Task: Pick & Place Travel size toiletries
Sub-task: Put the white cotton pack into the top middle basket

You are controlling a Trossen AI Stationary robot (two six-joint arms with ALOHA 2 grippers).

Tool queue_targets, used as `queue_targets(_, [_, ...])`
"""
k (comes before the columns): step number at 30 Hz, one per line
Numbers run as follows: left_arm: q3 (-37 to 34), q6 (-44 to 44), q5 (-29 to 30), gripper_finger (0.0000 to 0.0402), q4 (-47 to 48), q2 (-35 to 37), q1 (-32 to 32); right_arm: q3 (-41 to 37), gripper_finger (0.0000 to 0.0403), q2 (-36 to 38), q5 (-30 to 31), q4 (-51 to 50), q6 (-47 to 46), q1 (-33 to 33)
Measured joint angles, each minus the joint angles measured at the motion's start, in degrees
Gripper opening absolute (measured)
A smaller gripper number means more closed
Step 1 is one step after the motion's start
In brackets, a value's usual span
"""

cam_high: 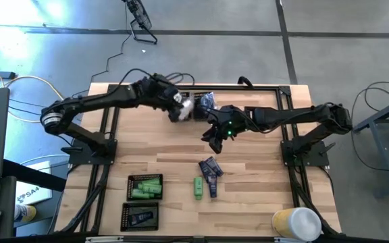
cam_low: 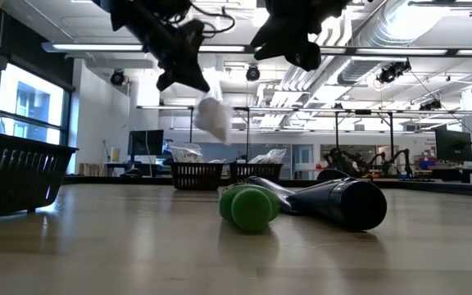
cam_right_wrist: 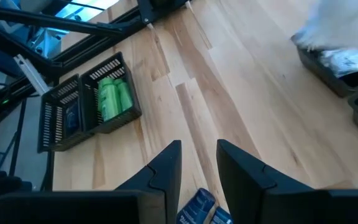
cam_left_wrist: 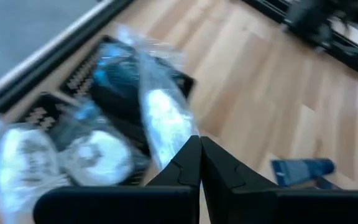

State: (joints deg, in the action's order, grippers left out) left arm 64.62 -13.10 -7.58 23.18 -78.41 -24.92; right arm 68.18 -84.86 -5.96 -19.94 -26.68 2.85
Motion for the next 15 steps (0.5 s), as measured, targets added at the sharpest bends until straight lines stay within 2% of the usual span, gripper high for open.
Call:
queue_targets(7, [0.02, 2.56, 3.22, 0.0000, 0.83, -0.33, -5.61, 0.00, 0.0094, -0.02, 0.00, -0.02, 0.05, -0.72])
queue_targets(15, [-0.26, 5.38, 5.16, 0.0000, 1.12, -1.14, -8.17, 0.00, 0.0094, -0.02, 0.04, 0.00, 0.00, -0.72])
